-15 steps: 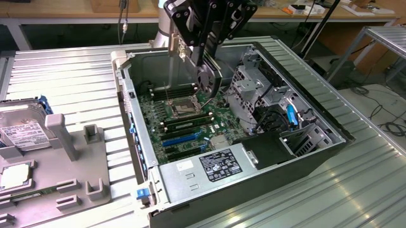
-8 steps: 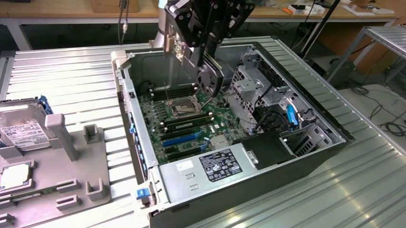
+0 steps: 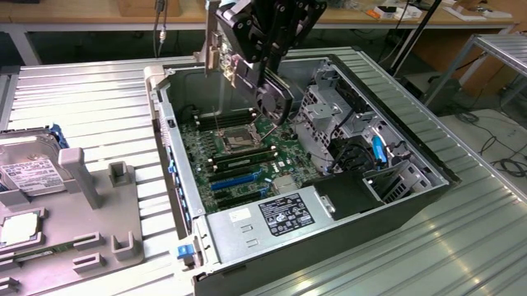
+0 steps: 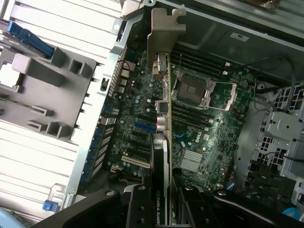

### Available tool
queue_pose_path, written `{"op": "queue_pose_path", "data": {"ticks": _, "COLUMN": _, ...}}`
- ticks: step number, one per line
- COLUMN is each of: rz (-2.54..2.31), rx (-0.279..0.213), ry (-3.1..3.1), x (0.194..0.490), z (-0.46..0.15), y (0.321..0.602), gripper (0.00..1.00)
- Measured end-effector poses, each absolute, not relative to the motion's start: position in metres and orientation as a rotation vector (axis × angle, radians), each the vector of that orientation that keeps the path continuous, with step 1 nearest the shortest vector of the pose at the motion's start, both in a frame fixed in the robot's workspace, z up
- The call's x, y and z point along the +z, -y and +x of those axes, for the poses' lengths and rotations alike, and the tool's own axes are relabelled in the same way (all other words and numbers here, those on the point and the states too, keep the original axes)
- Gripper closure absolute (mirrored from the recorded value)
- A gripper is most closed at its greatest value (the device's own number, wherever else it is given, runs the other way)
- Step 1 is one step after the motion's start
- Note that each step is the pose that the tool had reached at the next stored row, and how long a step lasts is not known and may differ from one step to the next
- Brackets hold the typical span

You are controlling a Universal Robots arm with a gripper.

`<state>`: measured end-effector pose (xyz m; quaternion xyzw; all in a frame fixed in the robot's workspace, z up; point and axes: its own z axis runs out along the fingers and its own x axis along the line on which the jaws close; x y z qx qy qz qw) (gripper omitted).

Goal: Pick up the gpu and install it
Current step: 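Insert the gpu into the slot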

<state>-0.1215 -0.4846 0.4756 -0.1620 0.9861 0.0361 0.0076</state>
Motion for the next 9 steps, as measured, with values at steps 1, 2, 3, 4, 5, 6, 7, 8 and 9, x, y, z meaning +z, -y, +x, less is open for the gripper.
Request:
{"op": "queue_pose_path", "data": {"ticks": 1, "rz": -0.518, "rx": 0.113, "ry": -3.081, "x": 0.4755, "z": -0.1214, "y": 0.4846, "gripper": 0.73}}
{"op": "queue_pose_path", "data": {"ticks": 2, "rz": -0.552, "rx": 0.113, "ry": -3.076, "x": 0.4755, "z": -0.1214, "y": 0.4846, "gripper": 0.73}}
{"op": "queue_pose_path", "data": {"ticks": 3, "rz": -0.581, "rx": 0.113, "ry": -3.071, "x": 0.4755, "z": -0.1213, "y": 0.4846, "gripper": 0.73}}
{"op": "queue_pose_path", "data": {"ticks": 4, "rz": -0.611, "rx": 0.114, "ry": -3.066, "x": 0.4755, "z": -0.1212, "y": 0.4846, "gripper": 0.73}}
{"op": "queue_pose_path", "data": {"ticks": 5, "rz": -0.633, "rx": 0.114, "ry": -3.062, "x": 0.4755, "z": -0.1211, "y": 0.4846, "gripper": 0.73}}
{"op": "queue_pose_path", "data": {"ticks": 6, "rz": -0.657, "rx": 0.114, "ry": -3.058, "x": 0.4755, "z": -0.1211, "y": 0.4846, "gripper": 0.73}}
{"op": "queue_pose_path", "data": {"ticks": 7, "rz": -0.672, "rx": 0.114, "ry": -3.055, "x": 0.4755, "z": -0.1210, "y": 0.4846, "gripper": 0.73}}
{"op": "queue_pose_path", "data": {"ticks": 8, "rz": -0.685, "rx": 0.114, "ry": -3.053, "x": 0.4755, "z": -0.1210, "y": 0.4846, "gripper": 0.73}}
{"op": "queue_pose_path", "data": {"ticks": 9, "rz": -0.714, "rx": 0.114, "ry": -3.047, "x": 0.4755, "z": -0.1209, "y": 0.4846, "gripper": 0.73}}
